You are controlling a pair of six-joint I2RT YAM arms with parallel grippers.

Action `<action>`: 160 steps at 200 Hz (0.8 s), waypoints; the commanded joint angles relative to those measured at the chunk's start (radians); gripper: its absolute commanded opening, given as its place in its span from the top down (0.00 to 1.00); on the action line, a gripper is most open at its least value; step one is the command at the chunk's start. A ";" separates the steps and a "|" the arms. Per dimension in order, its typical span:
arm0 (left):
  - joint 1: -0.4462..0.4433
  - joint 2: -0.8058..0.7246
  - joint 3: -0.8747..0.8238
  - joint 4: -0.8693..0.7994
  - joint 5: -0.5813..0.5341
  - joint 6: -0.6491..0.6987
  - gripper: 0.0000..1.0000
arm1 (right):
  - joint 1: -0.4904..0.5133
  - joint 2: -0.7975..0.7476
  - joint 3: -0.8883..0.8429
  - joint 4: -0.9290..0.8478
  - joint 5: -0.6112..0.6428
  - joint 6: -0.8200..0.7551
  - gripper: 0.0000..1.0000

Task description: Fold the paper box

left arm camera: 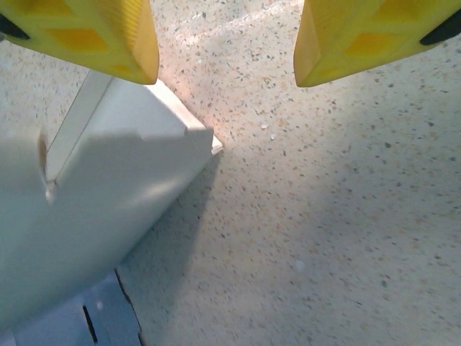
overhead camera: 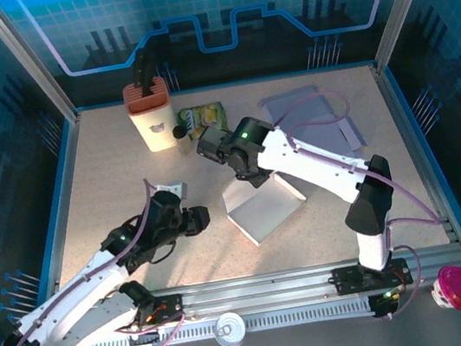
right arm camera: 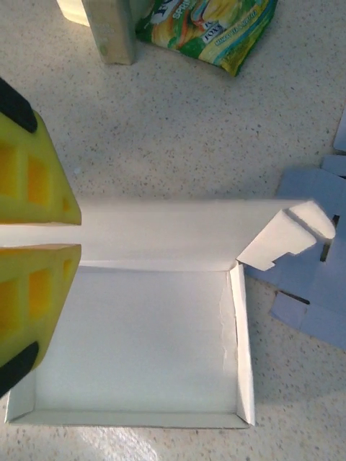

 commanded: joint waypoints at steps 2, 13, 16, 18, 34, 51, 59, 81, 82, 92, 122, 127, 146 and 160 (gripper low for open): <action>-0.038 0.037 -0.006 0.072 0.035 0.056 0.46 | -0.015 0.001 -0.042 0.039 0.012 0.101 0.80; -0.059 0.056 -0.002 0.084 0.025 0.068 0.45 | -0.021 -0.022 -0.073 0.074 0.017 0.057 0.76; -0.065 0.061 -0.001 0.087 0.022 0.072 0.45 | -0.024 -0.029 -0.079 0.084 0.020 0.044 0.75; -0.068 0.064 0.000 0.088 0.019 0.074 0.45 | -0.026 -0.036 -0.084 0.093 0.023 0.032 0.74; -0.083 0.091 0.008 0.082 -0.016 0.080 0.43 | -0.033 -0.084 -0.116 0.140 0.057 -0.057 0.71; -0.086 0.109 0.016 0.061 -0.057 0.078 0.42 | -0.048 -0.164 -0.181 0.304 0.111 -0.296 0.67; -0.087 0.112 0.017 0.057 -0.073 0.077 0.41 | -0.063 -0.212 -0.230 0.403 0.111 -0.433 0.66; -0.086 0.136 0.031 0.064 -0.084 0.085 0.39 | -0.146 -0.376 -0.446 0.824 -0.028 -1.007 0.62; -0.086 0.139 0.032 0.065 -0.084 0.086 0.39 | -0.151 -0.387 -0.456 0.841 -0.039 -1.028 0.62; -0.086 0.162 0.047 0.076 -0.074 0.095 0.39 | -0.206 -0.468 -0.568 1.000 -0.173 -1.258 0.56; -0.088 0.247 0.090 0.104 -0.077 0.117 0.41 | -0.464 -0.597 -0.746 1.076 -0.619 -1.600 0.45; -0.088 0.256 0.097 0.102 -0.087 0.121 0.41 | -0.512 -0.598 -0.752 1.054 -0.678 -1.636 0.46; -0.088 0.285 0.122 0.108 -0.096 0.134 0.43 | -0.642 -0.575 -0.759 0.965 -0.797 -1.743 0.48; -0.087 0.302 0.137 0.114 -0.097 0.139 0.45 | -0.692 -0.547 -0.762 0.929 -0.834 -1.788 0.48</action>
